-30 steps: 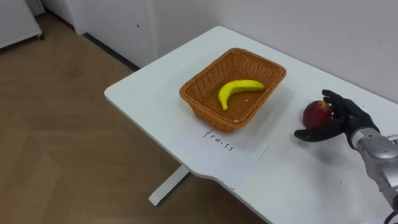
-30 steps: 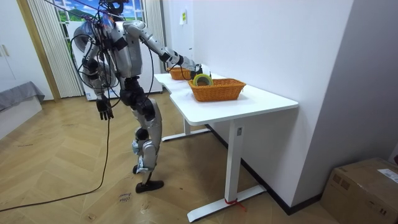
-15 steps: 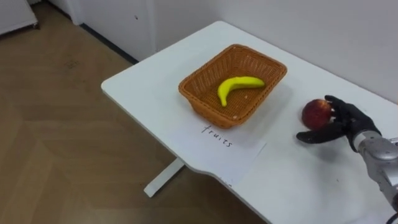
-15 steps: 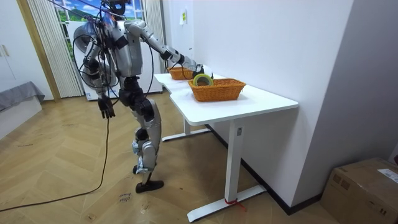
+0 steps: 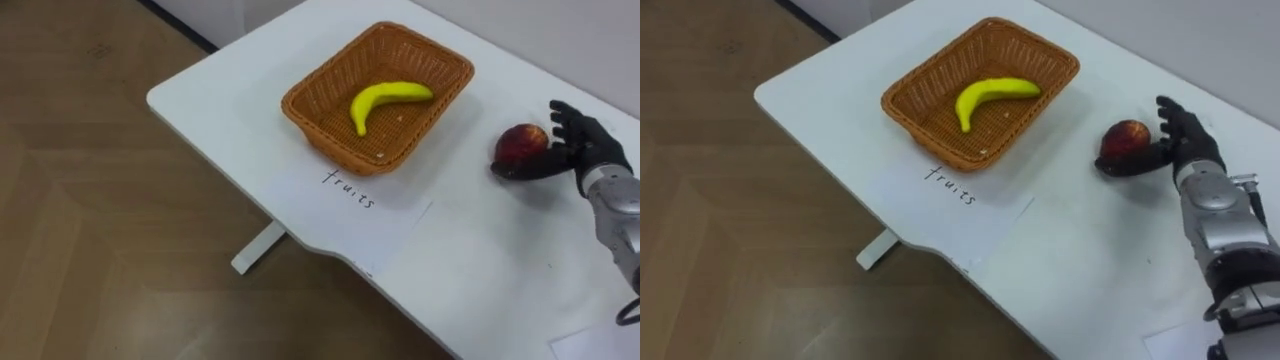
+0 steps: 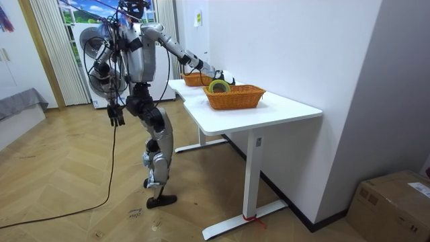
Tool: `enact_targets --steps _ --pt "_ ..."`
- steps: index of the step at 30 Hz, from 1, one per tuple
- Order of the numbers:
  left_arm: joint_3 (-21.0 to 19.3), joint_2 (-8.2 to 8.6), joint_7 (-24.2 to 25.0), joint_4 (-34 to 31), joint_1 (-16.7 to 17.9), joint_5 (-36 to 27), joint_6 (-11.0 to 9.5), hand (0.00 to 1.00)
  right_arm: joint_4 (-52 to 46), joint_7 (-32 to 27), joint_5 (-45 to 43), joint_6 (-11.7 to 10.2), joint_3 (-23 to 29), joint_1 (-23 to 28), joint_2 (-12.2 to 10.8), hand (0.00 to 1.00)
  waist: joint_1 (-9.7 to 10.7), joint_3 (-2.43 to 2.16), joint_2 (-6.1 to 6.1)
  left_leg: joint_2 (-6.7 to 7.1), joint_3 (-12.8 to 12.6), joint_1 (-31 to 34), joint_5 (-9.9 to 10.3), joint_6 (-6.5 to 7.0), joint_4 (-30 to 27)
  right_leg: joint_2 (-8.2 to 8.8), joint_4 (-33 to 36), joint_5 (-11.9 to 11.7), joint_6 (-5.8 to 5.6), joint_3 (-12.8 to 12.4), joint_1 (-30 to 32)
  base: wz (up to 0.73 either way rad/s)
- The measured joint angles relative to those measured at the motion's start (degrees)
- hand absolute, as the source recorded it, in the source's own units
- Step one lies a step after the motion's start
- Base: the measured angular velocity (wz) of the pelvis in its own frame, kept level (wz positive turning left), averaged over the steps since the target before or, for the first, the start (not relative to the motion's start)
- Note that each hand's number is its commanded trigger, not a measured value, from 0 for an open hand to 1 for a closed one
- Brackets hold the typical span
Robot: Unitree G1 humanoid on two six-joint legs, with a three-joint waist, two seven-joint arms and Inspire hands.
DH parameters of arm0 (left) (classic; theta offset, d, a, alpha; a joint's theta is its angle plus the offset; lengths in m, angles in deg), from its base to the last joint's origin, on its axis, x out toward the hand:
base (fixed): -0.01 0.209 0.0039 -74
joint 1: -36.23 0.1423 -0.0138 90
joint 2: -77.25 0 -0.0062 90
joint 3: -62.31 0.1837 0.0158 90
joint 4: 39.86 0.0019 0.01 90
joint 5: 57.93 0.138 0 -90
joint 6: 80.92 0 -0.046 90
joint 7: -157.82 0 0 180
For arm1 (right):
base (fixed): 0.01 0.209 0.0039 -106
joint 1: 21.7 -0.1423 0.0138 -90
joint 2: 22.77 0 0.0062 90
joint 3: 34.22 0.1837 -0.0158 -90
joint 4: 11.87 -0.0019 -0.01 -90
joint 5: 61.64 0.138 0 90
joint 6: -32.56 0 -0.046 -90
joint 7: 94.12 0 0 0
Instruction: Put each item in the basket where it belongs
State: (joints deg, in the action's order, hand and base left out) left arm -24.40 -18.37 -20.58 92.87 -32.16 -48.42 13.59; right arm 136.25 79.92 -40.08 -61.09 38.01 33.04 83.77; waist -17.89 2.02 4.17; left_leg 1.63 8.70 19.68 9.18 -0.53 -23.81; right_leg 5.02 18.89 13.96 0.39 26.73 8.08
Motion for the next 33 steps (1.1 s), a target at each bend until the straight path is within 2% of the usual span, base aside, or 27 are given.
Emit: enact_targets --steps 3,8,12,18,22,29,31,32,33 --pt "0.2 0.04 -0.5 0.0 -0.7 -1.2 -0.1 0.00 -0.2 -0.4 0.2 -0.9 0.0 -0.3 0.0 0.00 0.0 0.01 -0.05 -0.17 0.0 1.0 -0.1 -0.18 -0.1 -0.10 0.3 -0.1 0.27 -0.2 1.1 -0.05" --pt "0.2 0.52 -1.3 0.0 -1.3 -2.9 -0.2 0.00 0.0 -0.6 0.2 -1.1 0.0 -2.2 0.1 0.00 -0.2 0.19 -0.25 -0.37 -0.7 2.6 -0.1 -0.18 -0.9 0.11 2.1 0.2 0.60 -1.3 3.3 -0.09" --pt "0.3 0.70 -2.0 0.0 -2.4 -3.2 -1.5 0.00 0.0 -1.0 0.2 -2.1 0.0 -2.9 0.3 0.00 -0.7 0.48 -0.57 -0.55 -0.7 3.8 -0.3 -0.37 -1.6 0.12 3.2 0.4 0.91 -1.6 5.0 -0.05" --pt "0.4 0.74 -2.6 0.6 -3.5 -3.2 -1.7 0.00 0.0 -0.7 0.1 -2.0 0.0 -3.1 0.7 0.00 -1.9 0.43 -0.23 -0.85 -0.9 4.5 -0.6 -0.83 -1.7 0.50 4.5 0.8 1.45 -2.0 6.0 -0.01" --pt "0.7 0.74 -2.6 1.3 -3.9 -3.3 -2.1 0.00 0.0 -0.2 0.2 -2.2 -0.1 -3.1 0.9 0.00 -1.9 0.50 -0.19 -0.97 -0.9 4.5 -0.7 -1.02 -1.8 0.77 5.3 1.2 1.89 -1.5 6.2 0.00" --pt "2.5 0.80 -2.2 1.3 -4.5 -3.3 -2.0 0.00 0.0 1.8 0.5 -2.6 -0.4 -3.5 1.3 0.00 -2.2 0.60 -0.34 -1.00 -1.2 4.7 -0.8 -1.20 -1.7 0.90 6.0 1.6 2.03 -1.9 6.9 -0.03" --pt "3.3 0.68 -2.2 2.2 -5.3 -3.3 -1.9 0.00 0.0 2.3 -1.4 -2.6 -2.0 -3.5 2.0 0.00 -2.2 0.67 -0.44 -1.01 -1.1 4.8 -0.8 -1.22 -1.7 0.86 6.0 1.7 2.03 -1.9 6.9 0.00" --pt "3.8 0.61 -2.1 2.5 -5.7 -3.3 -1.8 0.00 0.0 2.5 -1.8 -2.6 -2.3 -3.5 2.2 0.08 -2.2 0.67 -0.44 -1.02 -1.1 4.8 -0.8 -1.23 -1.7 0.85 6.0 1.7 2.03 -1.9 6.9 0.00" --pt "4.1 0.62 -2.1 2.8 -6.0 -3.3 -1.6 0.00 0.0 2.9 -2.0 -2.7 -2.9 -3.5 2.5 0.08 -2.2 0.66 -0.42 -1.03 -1.2 4.8 -0.8 -1.24 -1.6 0.85 6.0 1.7 2.04 -1.9 6.9 0.00"
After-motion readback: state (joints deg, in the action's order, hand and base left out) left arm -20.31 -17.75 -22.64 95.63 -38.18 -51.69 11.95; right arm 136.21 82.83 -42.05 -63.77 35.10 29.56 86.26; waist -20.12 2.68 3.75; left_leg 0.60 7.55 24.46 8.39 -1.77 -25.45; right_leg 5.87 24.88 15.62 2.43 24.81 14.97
